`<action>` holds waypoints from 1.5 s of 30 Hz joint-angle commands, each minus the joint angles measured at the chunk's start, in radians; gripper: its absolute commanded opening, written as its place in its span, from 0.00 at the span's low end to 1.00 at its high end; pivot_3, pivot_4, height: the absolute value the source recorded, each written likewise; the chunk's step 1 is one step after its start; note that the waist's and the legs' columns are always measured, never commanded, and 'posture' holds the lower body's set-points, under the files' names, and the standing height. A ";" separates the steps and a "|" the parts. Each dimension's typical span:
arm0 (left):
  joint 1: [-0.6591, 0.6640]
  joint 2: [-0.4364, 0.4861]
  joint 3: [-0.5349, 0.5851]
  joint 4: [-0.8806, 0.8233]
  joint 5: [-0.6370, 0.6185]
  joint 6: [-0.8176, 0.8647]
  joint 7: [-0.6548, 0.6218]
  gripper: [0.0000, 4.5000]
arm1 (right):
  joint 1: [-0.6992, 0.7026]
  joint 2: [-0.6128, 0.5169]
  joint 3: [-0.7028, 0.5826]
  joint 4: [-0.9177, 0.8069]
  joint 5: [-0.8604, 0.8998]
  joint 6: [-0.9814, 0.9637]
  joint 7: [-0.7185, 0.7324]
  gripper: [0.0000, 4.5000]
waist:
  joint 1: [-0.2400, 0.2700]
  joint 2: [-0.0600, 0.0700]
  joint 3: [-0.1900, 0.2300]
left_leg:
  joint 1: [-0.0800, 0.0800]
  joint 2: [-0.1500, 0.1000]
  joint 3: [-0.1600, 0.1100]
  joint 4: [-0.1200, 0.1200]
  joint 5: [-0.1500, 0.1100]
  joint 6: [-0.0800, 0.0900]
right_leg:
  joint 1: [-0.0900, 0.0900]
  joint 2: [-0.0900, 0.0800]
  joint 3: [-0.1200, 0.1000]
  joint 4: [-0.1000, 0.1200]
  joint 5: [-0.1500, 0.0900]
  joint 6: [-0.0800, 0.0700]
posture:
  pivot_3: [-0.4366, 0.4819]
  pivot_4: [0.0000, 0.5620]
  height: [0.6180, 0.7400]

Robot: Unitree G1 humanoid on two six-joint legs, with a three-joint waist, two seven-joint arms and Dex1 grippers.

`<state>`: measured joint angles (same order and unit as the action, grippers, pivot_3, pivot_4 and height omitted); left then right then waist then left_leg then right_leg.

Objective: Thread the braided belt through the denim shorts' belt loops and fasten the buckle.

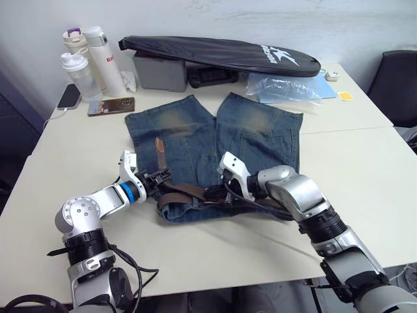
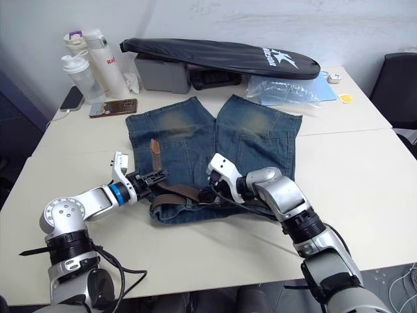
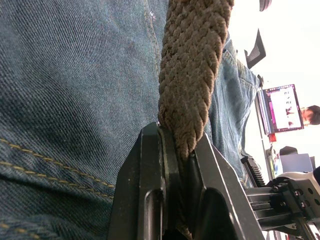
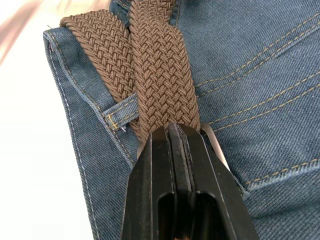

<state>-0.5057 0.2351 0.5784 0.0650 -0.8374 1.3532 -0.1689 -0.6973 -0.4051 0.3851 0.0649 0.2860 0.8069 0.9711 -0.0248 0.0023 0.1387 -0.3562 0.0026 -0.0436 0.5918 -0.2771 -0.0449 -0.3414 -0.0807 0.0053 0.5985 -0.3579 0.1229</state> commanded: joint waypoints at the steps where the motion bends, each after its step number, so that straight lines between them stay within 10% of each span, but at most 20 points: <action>1: -0.012 -0.001 0.004 -0.025 -0.028 -0.009 -0.003 0.00 | 0.012 -0.020 0.019 0.007 -0.024 0.021 0.000 0.01 | 0.000 0.000 0.000 | 0.000 0.000 0.000 0.000 0.000 0.000 | 0.000 0.000 0.000 0.000 0.000 0.000 | 0.48 0.27 1.00; 45: 0.055 -0.059 0.005 -0.118 -0.083 -0.012 0.049 0.00 | -0.029 -0.053 0.257 0.136 -0.189 0.081 0.054 0.01 | 0.018 0.000 -0.007 | 0.003 -0.001 0.000 0.000 -0.001 -0.001 | 0.003 0.000 0.000 -0.003 0.000 0.000 | 0.48 0.27 1.00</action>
<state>-0.4526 0.1754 0.5735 -0.0028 -0.8831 1.3462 -0.1226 -0.7841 -0.4326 0.5121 0.0898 0.1740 0.8481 1.0298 -0.0068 0.0024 0.1312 -0.3534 0.0020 -0.0437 0.5919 -0.2777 -0.0456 -0.3379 -0.0810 0.0054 0.5955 -0.3579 0.1227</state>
